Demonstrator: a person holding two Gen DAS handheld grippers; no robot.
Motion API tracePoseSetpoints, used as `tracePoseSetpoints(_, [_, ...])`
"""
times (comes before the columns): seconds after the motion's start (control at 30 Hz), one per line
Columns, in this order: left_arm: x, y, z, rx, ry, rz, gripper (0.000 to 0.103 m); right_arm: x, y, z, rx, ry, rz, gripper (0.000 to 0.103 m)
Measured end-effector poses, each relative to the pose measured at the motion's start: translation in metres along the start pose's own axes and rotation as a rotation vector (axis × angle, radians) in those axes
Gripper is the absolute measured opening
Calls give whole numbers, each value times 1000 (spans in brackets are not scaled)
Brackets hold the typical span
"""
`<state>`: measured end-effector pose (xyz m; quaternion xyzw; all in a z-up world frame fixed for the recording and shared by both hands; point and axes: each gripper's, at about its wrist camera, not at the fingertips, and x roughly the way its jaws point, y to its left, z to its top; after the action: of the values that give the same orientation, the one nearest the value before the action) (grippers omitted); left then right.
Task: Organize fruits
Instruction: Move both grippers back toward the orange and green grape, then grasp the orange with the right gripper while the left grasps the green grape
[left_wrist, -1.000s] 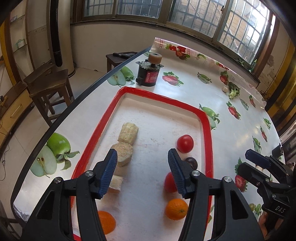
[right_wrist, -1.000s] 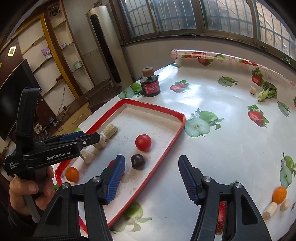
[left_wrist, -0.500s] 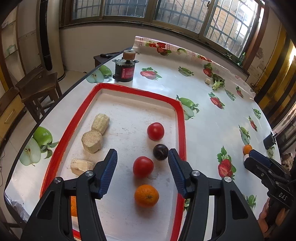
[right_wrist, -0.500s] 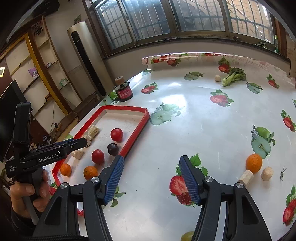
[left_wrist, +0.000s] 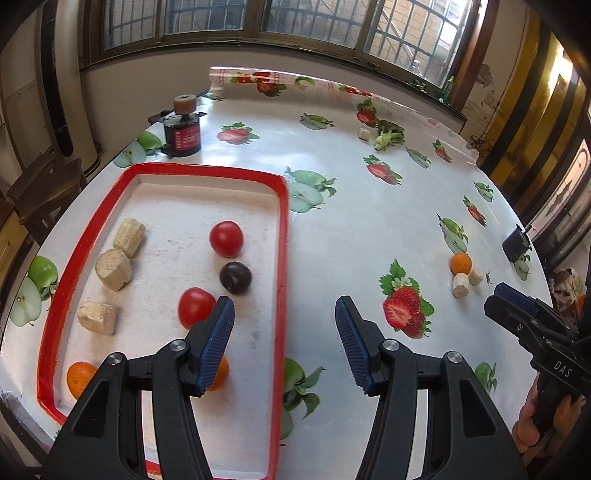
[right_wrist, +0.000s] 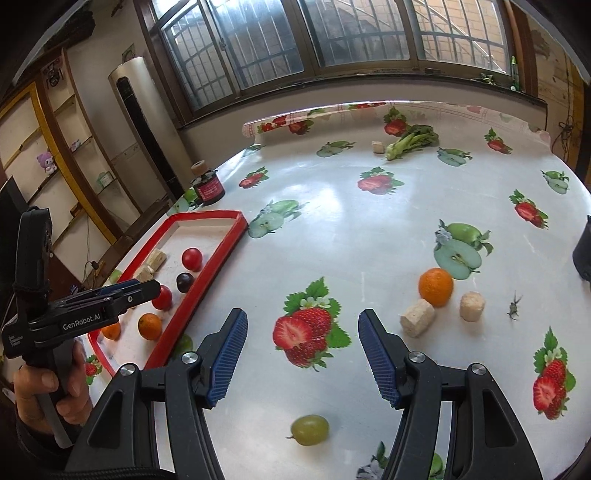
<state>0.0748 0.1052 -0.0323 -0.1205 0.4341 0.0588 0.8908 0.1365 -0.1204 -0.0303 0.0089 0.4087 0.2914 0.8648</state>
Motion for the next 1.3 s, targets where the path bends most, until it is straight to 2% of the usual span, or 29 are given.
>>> tracePoseSetpoints(0.33, [7,-61,-15,121,50,-79,56,-26,-62,-21,106,-8,-93,65])
tracePoseSetpoints(0.57, [15,-91,-28,199,92,-101,57,-28,-84,-30,146,-5,-115,65])
tracePoseSetpoints(0.7, [19,-99,-33,210,113,-122,57,-26,-88,-28,138,-11,-128,65])
tracePoseSetpoints(0.9, [23,-118,-48,246,147,-172,57,-6,-94,-10,112,1,-134,64])
tracePoseSetpoints(1.0, [27,-131,-55,282,161,-193,57,11,-95,3,102,13,-136,57])
tracePoseSetpoints(1.13, [39,-141,-63,321,182,-189,57,40,-96,17,95,53,-132,49])
tracePoseSetpoints(1.2, [47,-143,-66,329,192,-185,57,52,-95,21,84,68,-140,49])
tracePoseSetpoints(1.27, [47,-147,-69,361,162,-166,57,63,-95,24,77,83,-155,44])
tracePoseSetpoints(1.3, [47,-150,-70,378,152,-158,56,67,-95,24,71,86,-168,44])
